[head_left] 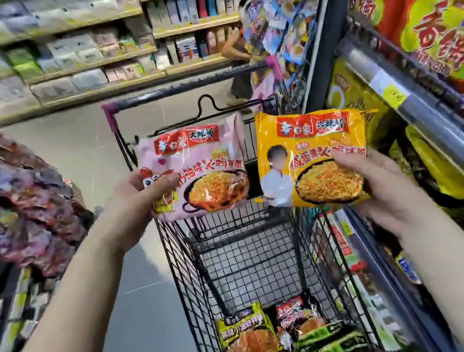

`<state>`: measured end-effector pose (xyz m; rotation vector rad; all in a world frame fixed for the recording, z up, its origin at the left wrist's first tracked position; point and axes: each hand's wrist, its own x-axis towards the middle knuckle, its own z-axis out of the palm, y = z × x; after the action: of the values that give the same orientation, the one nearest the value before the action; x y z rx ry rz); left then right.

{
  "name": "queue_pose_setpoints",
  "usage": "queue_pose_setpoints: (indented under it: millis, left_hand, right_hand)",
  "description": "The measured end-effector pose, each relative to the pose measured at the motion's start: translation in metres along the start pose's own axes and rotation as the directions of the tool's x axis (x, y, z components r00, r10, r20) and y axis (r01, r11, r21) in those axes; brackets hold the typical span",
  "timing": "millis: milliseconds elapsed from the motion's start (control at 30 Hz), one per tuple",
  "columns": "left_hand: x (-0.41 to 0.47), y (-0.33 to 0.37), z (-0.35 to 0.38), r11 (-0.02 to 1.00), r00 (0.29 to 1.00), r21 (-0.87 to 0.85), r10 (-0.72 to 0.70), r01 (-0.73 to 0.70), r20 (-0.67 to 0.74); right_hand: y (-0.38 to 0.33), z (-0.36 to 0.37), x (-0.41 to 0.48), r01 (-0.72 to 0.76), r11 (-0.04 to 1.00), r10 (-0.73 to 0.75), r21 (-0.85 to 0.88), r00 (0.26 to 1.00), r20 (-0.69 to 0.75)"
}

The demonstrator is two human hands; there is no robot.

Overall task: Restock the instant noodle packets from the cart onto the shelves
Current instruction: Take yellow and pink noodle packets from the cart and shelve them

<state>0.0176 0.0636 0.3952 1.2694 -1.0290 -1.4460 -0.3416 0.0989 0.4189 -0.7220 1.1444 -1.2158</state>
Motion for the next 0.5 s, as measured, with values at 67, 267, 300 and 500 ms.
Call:
queue_pose_setpoints:
  millis: [67, 267, 300, 500]
  left_hand:
    - [-0.011, 0.011, 0.005, 0.999, 0.999, 0.024, 0.022, -0.023, 0.027]
    - [-0.034, 0.021, 0.017, 0.996, 0.997, 0.064, 0.067, -0.069, 0.045]
    - [-0.037, 0.021, 0.020, 0.996, 0.996, 0.062, 0.068, -0.071, 0.056]
    - [-0.044, 0.031, 0.038, 0.996, 0.971, 0.038, 0.075, -0.086, 0.229]
  right_hand:
    - [-0.005, -0.003, -0.009, 0.016, 1.000, -0.016, 0.004, 1.000, 0.024]
    - [-0.010, -0.016, -0.031, 0.073, 0.996, -0.075, 0.052, 0.996, 0.047]
    - [-0.011, -0.018, -0.036, 0.079, 0.995, -0.082, 0.052, 0.996, 0.046]
    - [-0.022, -0.034, -0.080, 0.149, 0.987, -0.149, 0.060, 0.989, -0.011]
